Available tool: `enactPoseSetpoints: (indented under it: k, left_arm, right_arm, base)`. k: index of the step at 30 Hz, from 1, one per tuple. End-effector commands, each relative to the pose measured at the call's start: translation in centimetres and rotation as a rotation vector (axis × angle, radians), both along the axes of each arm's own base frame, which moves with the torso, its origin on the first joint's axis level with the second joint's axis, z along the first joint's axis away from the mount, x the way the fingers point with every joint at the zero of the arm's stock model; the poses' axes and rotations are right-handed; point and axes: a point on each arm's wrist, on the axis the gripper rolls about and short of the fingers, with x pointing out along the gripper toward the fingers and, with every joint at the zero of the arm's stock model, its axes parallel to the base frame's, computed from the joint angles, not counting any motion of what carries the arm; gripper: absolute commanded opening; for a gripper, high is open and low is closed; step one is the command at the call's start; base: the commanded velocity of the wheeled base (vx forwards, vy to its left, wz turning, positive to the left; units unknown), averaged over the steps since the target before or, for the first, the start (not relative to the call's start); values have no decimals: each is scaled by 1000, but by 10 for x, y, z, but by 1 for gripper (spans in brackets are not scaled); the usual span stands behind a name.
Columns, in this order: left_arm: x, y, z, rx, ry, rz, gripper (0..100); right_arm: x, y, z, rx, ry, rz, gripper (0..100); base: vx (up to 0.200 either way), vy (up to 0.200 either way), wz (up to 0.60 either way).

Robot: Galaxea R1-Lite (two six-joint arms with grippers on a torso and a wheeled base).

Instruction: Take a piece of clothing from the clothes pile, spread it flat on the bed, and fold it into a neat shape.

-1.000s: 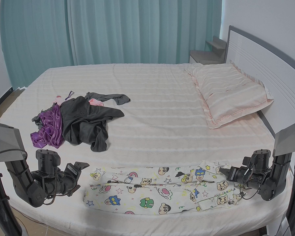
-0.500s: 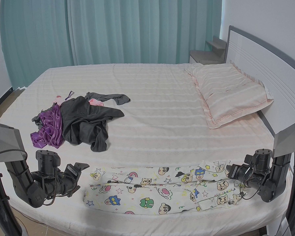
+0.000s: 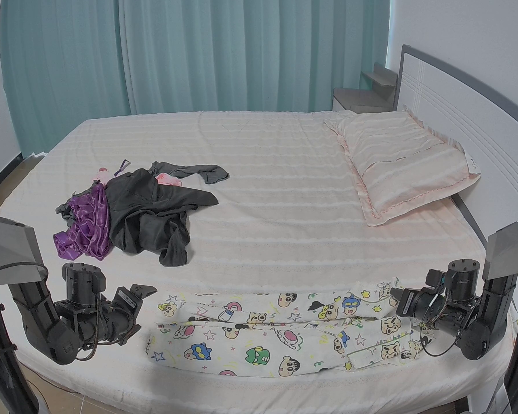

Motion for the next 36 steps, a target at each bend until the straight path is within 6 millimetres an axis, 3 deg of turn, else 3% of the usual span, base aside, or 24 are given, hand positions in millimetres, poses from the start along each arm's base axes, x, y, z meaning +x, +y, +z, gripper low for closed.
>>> enactPoseSetpoints:
  k: [1,10,13,23,34,35,36]
  left_arm:
    - [0,0,-1,1,4,1,100]
    - [0,0,-1,1,4,1,100]
    - [0,0,-1,1,4,1,100]
    - [0,0,-1,1,4,1,100]
    - [0,0,-1,2,4,2,100]
    - [0,0,-1,2,4,0,100]
    - [0,0,-1,2,4,2,100]
  right_arm:
    - [1,8,15,-1,-77,35,0]
    - [8,9,26,-64,-161,71,0]
    - [18,10,25,-57,-180,59,0]
    - [46,-12,-34,-92,-52,-25,0]
    - [60,-24,-54,-97,-33,-70,0]
    - [60,-24,-55,-98,-26,-69,100]
    - [60,-24,-55,-97,-19,-71,100]
  base:
    - [0,0,0]
    - [0,0,0]
    - [0,0,0]
    - [0,0,0]
    - [0,0,0]
    - [0,0,0]
    - [0,0,0]
